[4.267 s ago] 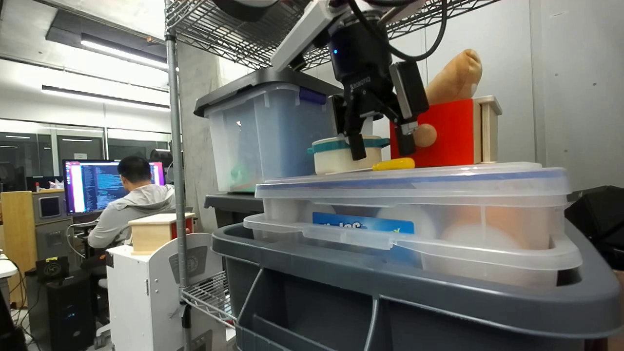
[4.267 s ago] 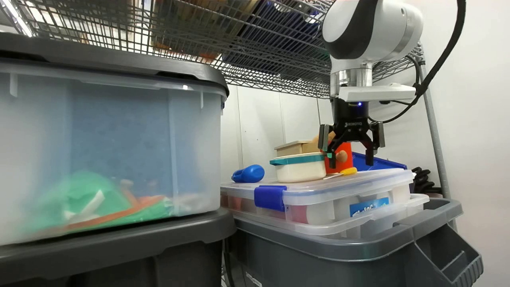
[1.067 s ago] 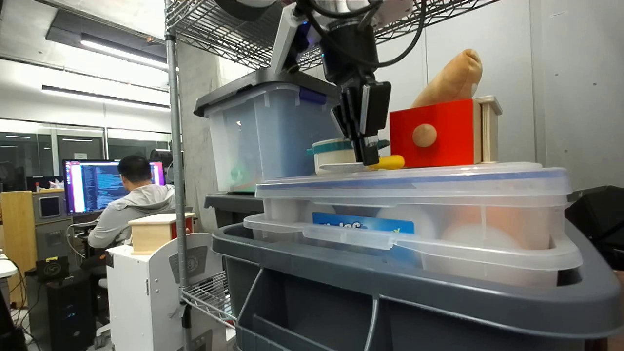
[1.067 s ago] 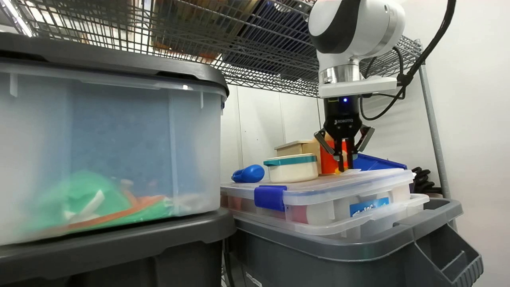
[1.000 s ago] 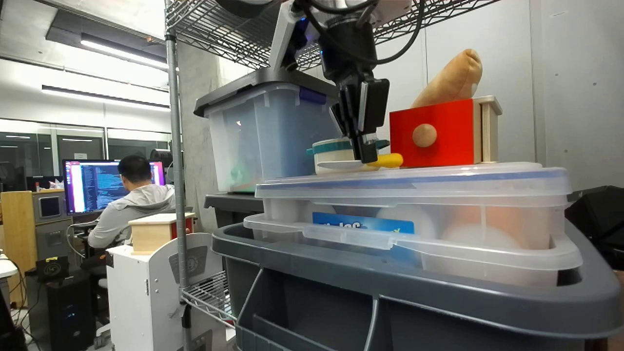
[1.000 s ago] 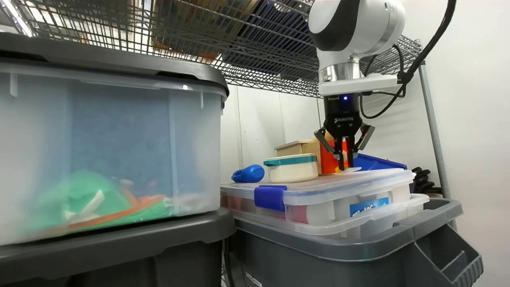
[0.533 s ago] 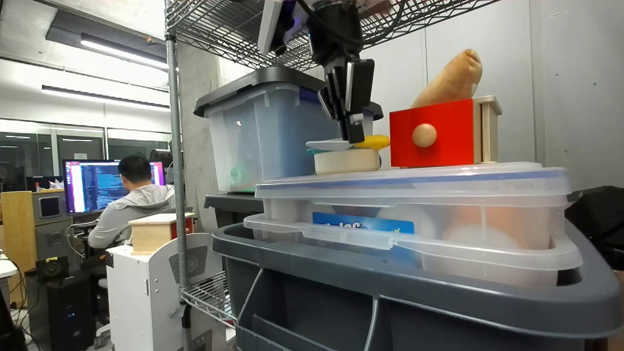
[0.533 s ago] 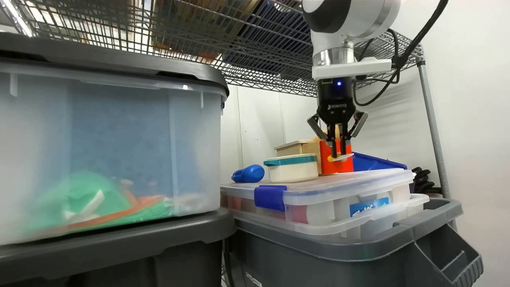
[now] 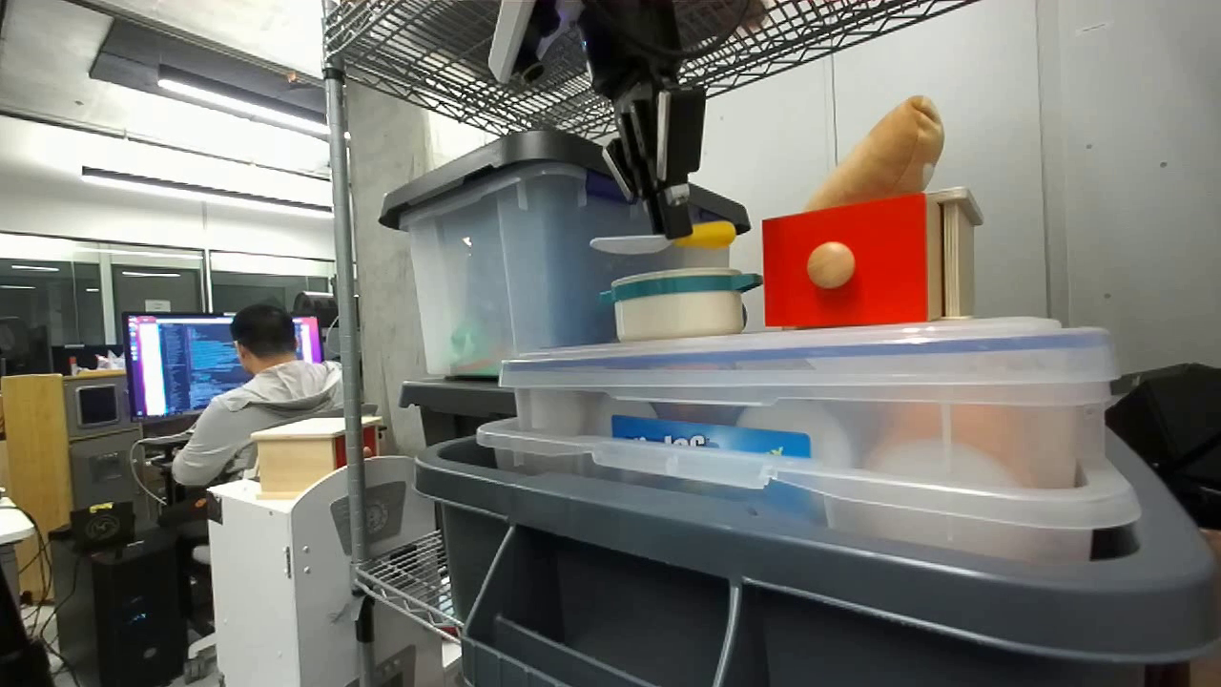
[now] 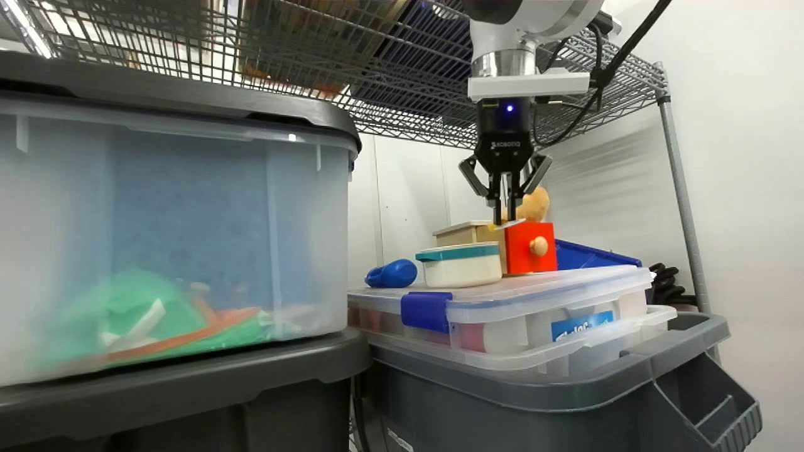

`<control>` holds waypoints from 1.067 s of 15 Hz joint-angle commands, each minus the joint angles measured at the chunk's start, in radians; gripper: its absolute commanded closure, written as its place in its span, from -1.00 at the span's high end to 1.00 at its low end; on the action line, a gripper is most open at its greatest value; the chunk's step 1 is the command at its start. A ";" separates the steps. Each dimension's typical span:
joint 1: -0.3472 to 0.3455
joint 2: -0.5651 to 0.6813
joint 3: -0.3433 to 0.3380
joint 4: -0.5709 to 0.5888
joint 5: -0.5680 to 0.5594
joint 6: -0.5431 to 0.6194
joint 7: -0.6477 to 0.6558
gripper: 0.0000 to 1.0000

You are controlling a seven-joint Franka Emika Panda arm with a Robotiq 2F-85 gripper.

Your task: Put the knife in the dish and then remove the knife from the dish and put it back on the box

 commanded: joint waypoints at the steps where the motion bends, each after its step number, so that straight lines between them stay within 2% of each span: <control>1: -0.003 0.047 -0.002 0.097 0.000 -0.038 0.001 -0.91; 8: 0.010 0.138 -0.003 0.231 0.012 -0.119 -0.002 -0.91; 16: 0.032 0.286 -0.012 0.378 0.017 -0.137 -0.012 -0.91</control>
